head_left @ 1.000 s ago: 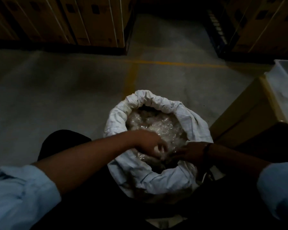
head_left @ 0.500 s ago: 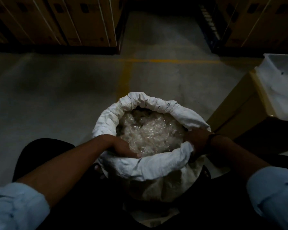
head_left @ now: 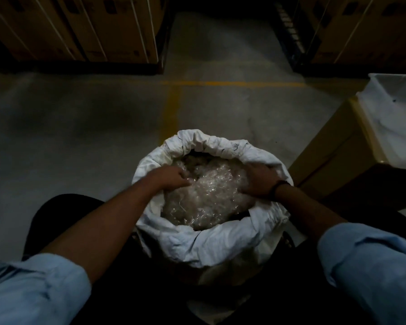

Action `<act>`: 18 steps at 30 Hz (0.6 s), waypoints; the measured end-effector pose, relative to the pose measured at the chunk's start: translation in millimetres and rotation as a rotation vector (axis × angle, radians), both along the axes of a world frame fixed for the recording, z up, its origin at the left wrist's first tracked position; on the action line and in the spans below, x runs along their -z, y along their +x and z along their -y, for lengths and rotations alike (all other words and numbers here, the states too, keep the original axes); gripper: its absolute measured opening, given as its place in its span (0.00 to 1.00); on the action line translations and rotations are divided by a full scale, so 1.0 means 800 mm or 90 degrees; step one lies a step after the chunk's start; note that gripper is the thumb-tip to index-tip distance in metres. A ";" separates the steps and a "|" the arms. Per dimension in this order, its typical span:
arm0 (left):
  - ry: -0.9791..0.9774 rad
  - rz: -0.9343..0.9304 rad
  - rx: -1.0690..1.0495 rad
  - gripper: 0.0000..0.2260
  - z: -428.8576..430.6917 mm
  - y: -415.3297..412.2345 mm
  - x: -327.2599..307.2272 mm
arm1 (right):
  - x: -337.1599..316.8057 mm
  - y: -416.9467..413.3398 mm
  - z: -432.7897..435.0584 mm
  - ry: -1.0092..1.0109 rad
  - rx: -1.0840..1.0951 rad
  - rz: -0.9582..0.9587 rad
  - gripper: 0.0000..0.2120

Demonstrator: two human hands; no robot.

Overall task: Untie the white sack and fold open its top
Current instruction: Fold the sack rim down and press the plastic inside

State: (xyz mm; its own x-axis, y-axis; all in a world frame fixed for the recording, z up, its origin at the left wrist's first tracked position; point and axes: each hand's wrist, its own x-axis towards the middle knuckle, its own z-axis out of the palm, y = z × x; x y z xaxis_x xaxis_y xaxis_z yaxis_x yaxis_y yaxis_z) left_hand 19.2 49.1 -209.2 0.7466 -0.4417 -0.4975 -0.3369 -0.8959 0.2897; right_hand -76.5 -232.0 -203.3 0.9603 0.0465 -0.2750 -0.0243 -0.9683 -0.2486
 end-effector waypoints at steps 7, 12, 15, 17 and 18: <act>0.026 -0.004 -0.030 0.27 -0.015 0.024 -0.023 | -0.006 0.022 -0.013 -0.085 -0.003 -0.014 0.35; -0.007 0.049 0.040 0.29 0.015 0.010 -0.008 | 0.004 0.025 -0.055 -0.095 -0.119 -0.009 0.43; -0.047 0.067 0.060 0.33 0.027 0.015 0.000 | 0.014 0.021 -0.068 -0.132 -0.117 -0.011 0.62; -0.115 0.076 0.001 0.35 0.021 0.032 -0.005 | 0.023 0.027 -0.061 -0.125 -0.084 -0.029 0.68; -0.144 0.093 -0.029 0.36 0.015 0.043 -0.008 | 0.026 0.032 -0.053 -0.121 -0.065 -0.037 0.69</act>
State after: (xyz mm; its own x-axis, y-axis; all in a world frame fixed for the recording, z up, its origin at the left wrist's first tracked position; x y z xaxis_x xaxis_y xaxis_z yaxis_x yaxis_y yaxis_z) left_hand 53.3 36.9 -202.6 0.8252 -0.4933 -0.2752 -0.3503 -0.8291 0.4358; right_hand -51.2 -190.0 -223.8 0.9357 0.0854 -0.3423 0.0678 -0.9957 -0.0631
